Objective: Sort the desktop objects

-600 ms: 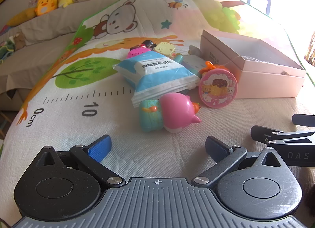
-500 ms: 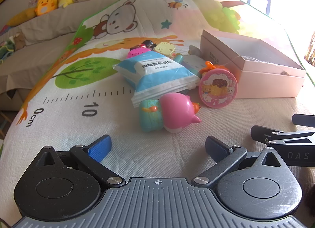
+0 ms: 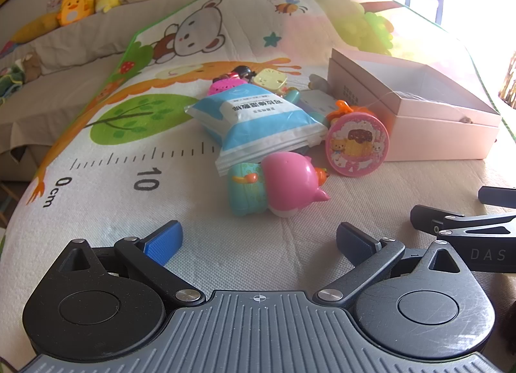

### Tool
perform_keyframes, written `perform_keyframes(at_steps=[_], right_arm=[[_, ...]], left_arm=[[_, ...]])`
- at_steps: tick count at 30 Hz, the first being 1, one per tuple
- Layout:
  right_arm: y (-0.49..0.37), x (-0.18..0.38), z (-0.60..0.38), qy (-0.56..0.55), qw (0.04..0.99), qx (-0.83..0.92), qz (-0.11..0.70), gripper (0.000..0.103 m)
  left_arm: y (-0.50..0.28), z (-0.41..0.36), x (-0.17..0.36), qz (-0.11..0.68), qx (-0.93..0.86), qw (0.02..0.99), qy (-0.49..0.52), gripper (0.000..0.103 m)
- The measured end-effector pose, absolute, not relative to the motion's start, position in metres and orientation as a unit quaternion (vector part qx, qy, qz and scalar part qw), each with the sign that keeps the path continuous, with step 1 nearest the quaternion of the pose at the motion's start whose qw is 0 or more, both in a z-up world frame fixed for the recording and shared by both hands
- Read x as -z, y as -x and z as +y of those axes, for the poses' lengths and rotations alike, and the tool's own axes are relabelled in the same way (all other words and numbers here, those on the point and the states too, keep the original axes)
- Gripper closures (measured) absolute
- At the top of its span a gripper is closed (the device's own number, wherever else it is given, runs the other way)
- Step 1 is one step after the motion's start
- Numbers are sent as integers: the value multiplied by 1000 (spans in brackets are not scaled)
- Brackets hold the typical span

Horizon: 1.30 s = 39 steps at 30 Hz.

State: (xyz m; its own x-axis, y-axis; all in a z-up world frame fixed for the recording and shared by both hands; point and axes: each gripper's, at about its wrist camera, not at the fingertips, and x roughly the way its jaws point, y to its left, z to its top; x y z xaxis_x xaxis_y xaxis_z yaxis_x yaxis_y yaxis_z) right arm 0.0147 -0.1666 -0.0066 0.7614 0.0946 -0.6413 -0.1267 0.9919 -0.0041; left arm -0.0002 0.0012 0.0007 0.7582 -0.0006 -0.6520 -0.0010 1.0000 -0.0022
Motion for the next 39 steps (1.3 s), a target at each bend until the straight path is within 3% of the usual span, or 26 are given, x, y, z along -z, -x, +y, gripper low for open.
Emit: perform_keyframes(at_steps=[39], right_arm=[[-6,-2,-170,29,920,-76,383,0]], left_arm=[[23,18,-8,382,30,924,-7,0]])
